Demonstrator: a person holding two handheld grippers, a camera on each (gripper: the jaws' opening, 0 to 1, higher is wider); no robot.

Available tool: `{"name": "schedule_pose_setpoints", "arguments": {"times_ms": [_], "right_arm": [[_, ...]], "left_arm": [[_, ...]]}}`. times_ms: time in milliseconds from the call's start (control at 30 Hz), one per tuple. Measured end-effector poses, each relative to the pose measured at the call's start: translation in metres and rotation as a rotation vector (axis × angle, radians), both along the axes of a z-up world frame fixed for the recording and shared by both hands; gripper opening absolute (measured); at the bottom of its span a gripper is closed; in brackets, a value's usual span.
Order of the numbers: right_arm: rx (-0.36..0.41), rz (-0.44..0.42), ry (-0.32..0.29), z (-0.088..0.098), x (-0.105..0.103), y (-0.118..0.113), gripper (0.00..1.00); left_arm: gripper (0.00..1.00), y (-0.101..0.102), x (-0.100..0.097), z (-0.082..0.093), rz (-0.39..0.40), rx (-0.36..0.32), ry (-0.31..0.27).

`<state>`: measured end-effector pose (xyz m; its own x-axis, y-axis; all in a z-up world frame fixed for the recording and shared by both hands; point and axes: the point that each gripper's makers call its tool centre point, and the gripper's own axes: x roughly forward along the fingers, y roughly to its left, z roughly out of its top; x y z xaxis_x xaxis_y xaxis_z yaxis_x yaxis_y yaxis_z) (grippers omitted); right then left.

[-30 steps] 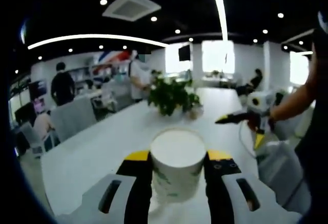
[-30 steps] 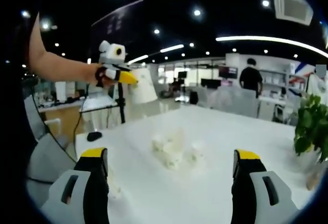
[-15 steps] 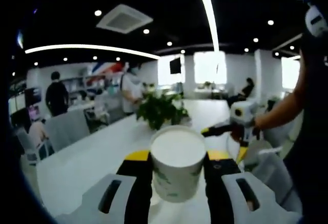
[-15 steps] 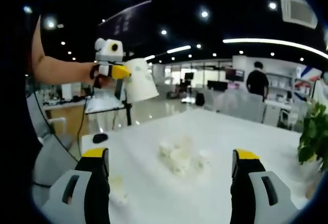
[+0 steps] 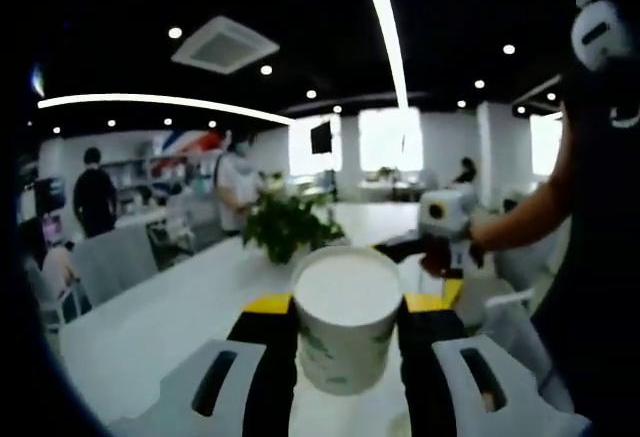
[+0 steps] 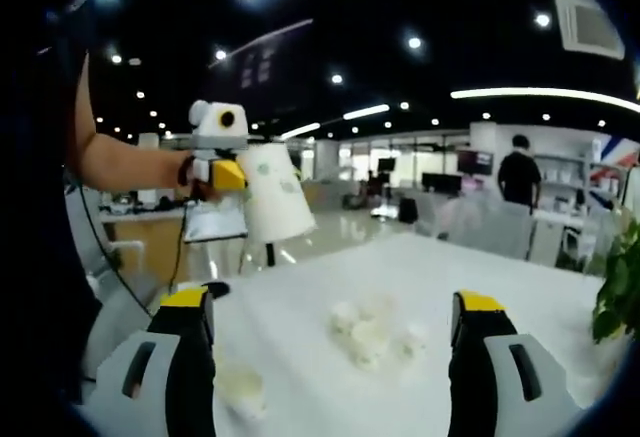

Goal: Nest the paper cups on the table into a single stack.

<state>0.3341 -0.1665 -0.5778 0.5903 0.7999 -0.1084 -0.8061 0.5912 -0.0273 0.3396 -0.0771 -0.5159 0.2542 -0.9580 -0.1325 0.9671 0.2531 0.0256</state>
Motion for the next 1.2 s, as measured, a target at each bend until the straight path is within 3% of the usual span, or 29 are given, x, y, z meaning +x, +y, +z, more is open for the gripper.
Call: {"name": "schedule_pose_setpoints", "arguments": {"times_ms": [300,500,667,867,1033,1200], "right_arm": [[0.028,0.061,-0.027,0.026,-0.007,0.012,0.94],[0.058,0.124,-0.021,0.042,-0.018,0.022,0.87],[0.079,0.204,0.03,0.043,-0.033,0.034,0.68],[0.102,0.248,0.033,0.049,-0.043,0.042,0.54],[0.153,0.311,0.117,0.053,-0.053,0.05,0.36],[0.177,0.337,0.131,0.057,-0.056,0.057,0.32]], "left_arm": [[0.37,-0.001,-0.015,0.008,-0.033,-0.038,0.016],[0.37,-0.007,-0.029,0.015,-0.082,-0.083,0.024],[0.37,-0.01,-0.032,0.018,-0.082,-0.098,0.025],[0.37,-0.008,-0.033,0.026,-0.062,-0.169,0.031],[0.37,-0.007,-0.034,0.031,-0.046,-0.218,0.037],[0.37,-0.008,-0.04,0.03,-0.06,-0.233,0.045]]}}
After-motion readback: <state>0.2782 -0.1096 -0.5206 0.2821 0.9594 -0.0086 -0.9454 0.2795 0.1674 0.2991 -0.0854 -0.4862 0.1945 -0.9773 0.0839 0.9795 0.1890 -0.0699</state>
